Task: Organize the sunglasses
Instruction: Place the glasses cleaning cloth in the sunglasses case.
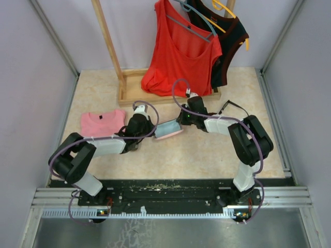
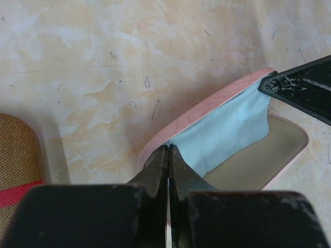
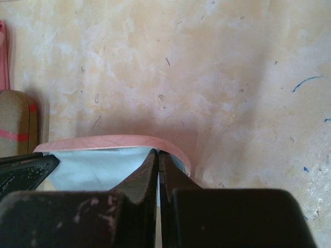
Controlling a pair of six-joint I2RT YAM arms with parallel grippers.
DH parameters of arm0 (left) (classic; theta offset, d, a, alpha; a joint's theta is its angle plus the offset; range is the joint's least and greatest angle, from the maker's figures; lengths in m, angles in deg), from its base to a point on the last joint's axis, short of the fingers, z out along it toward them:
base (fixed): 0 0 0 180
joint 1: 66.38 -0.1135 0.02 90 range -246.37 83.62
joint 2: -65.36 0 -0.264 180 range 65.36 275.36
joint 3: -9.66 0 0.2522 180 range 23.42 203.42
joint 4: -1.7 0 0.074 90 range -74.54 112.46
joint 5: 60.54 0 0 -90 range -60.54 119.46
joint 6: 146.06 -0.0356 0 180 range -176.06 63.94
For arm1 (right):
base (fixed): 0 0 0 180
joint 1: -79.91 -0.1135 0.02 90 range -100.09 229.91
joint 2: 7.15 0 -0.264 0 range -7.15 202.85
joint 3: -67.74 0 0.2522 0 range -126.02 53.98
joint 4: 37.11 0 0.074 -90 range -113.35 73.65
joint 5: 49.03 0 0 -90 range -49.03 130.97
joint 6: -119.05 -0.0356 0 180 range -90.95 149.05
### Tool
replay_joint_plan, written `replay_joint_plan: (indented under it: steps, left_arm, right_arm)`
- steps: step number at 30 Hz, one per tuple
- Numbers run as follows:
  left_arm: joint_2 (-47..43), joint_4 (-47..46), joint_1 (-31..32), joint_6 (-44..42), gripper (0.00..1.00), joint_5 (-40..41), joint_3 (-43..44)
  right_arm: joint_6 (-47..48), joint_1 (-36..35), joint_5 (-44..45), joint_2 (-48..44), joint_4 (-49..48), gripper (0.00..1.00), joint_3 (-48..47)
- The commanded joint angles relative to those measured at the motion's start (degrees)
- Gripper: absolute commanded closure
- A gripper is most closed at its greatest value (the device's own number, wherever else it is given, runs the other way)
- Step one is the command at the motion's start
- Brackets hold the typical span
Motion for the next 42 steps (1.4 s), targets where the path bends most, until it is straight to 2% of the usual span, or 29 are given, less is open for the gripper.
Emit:
replay_joint_plan:
  steps: [1,13,18,42]
  left_arm:
    - [0.9,-2.2,-0.4,-0.6,1.0,0.8,1.3]
    - [1.6,-2.0,-0.5,-1.0,1.0,1.1,1.8]
    - [2.0,-1.8,-0.5,-1.1,0.96,0.9,1.9]
    - [-0.2,1.2,-0.5,-0.9,0.73,3.9,1.6]
  right_arm:
    - [0.2,0.8,0.1,0.9,-3.5,1.0,-3.5]
    - [-0.1,1.0,-0.4,2.1,-4.6,1.0,-4.1]
    - [-0.2,1.1,-0.2,2.0,-4.6,1.0,-4.0]
    - [0.6,1.1,3.1,-0.8,-2.5,0.73,-2.8]
